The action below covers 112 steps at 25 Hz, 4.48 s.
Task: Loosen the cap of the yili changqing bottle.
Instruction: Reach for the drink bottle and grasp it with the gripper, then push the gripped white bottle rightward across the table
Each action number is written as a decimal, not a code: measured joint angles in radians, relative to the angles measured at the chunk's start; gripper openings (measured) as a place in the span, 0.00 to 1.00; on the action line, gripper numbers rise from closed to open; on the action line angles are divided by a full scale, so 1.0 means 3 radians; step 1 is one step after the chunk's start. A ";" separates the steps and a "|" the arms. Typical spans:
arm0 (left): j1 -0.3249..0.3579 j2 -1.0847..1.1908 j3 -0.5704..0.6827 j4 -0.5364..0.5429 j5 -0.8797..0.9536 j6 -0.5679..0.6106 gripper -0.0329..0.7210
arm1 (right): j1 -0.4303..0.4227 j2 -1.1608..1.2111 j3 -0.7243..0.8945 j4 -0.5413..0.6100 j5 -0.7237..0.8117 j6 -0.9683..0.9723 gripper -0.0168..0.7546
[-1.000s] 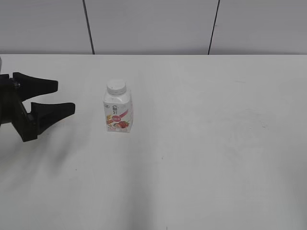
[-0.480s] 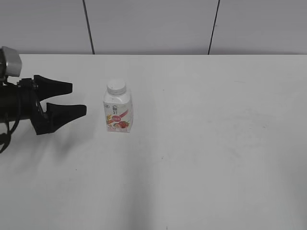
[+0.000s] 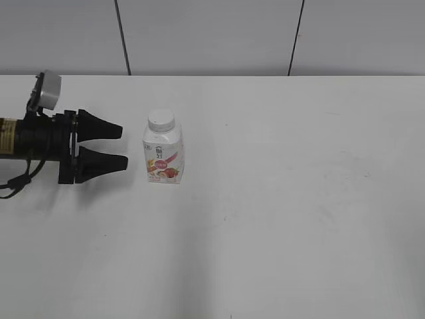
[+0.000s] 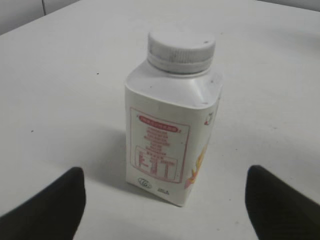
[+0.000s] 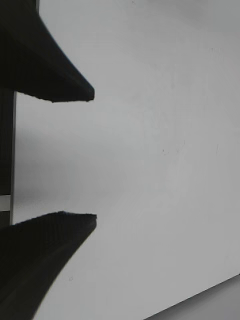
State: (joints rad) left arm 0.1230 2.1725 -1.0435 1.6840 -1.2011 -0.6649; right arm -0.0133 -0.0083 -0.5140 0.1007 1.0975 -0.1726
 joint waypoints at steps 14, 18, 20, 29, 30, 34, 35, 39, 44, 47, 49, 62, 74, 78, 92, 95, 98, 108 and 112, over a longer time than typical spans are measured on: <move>-0.0366 0.0534 -0.0706 0.0252 -0.0011 -0.0320 0.83 | 0.0000 0.0000 0.0000 0.0000 0.0000 0.0000 0.73; -0.0408 0.0637 -0.0854 0.0202 -0.0011 -0.0328 0.83 | 0.0000 0.0000 0.0000 0.0000 0.0000 0.0000 0.73; -0.0437 0.0687 -0.0912 0.0184 -0.0014 -0.0346 0.83 | 0.0000 0.0000 0.0000 0.0000 0.0000 0.0000 0.73; -0.0562 0.0737 -0.0959 0.0158 -0.0014 -0.0375 0.83 | 0.0000 0.0000 0.0000 0.0000 0.0000 0.0000 0.73; -0.0566 0.0737 -0.0962 0.0155 -0.0014 -0.0375 0.83 | 0.0000 0.0000 0.0000 0.0000 0.0000 0.0000 0.73; -0.0579 0.0737 -0.0962 0.0151 -0.0014 -0.0375 0.82 | 0.0000 0.0000 0.0000 0.0000 0.0000 0.0000 0.73; -0.0579 0.0737 -0.0962 0.0144 -0.0014 -0.0375 0.81 | 0.0000 0.0000 0.0000 0.0000 0.0000 0.0000 0.73; -0.0579 0.0737 -0.0962 0.0133 -0.0014 -0.0375 0.75 | 0.0000 0.0000 0.0000 0.0000 0.0000 0.0000 0.73; -0.0582 0.0748 -0.0962 0.0132 -0.0041 -0.0375 0.63 | 0.0000 0.0000 0.0000 0.0000 0.0000 0.0000 0.73; -0.0582 0.0748 -0.0962 0.0128 -0.0046 -0.0375 0.60 | 0.0000 0.0000 0.0000 0.0000 0.0000 0.0000 0.73; -0.0582 0.0748 -0.0962 0.0128 -0.0046 -0.0375 0.60 | 0.0000 0.0000 0.0000 0.0000 0.0000 0.0000 0.73; -0.1013 0.0615 -0.0962 -0.0006 0.0065 -0.0375 0.60 | 0.0000 0.0000 0.0000 0.0000 0.0000 0.0000 0.73; -0.1448 0.0595 -0.0962 -0.0528 0.0324 -0.0318 0.59 | 0.0000 0.0000 0.0000 0.0000 0.0000 0.0000 0.73; -0.1451 0.0610 -0.0962 -0.0613 0.0471 -0.0247 0.59 | 0.0000 0.0000 0.0000 0.0000 0.0000 0.0000 0.73; -0.1468 0.0731 -0.0962 -0.0684 0.0533 -0.0212 0.59 | 0.0000 0.0000 0.0000 0.0000 0.0000 0.0000 0.73; -0.1468 0.0731 -0.0962 -0.0684 0.0533 -0.0212 0.59 | 0.0000 0.0000 0.0000 0.0000 0.0000 0.0000 0.73; -0.1468 0.0731 -0.0962 -0.0684 0.0533 -0.0212 0.59 | 0.0000 0.0000 0.0000 0.0000 0.0000 0.0000 0.73; -0.1468 0.0731 -0.0962 -0.0675 0.0532 -0.0210 0.59 | 0.0000 0.0000 0.0000 0.0000 0.0000 0.0000 0.73; -0.1468 0.0731 -0.0962 -0.0668 0.0525 -0.0210 0.59 | 0.0000 0.0000 0.0000 0.0000 0.0000 0.0000 0.73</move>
State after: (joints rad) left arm -0.3173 2.3919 -1.3320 1.4836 -1.0436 -0.7278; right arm -0.0133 -0.0083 -0.5140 0.1007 1.0975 -0.1726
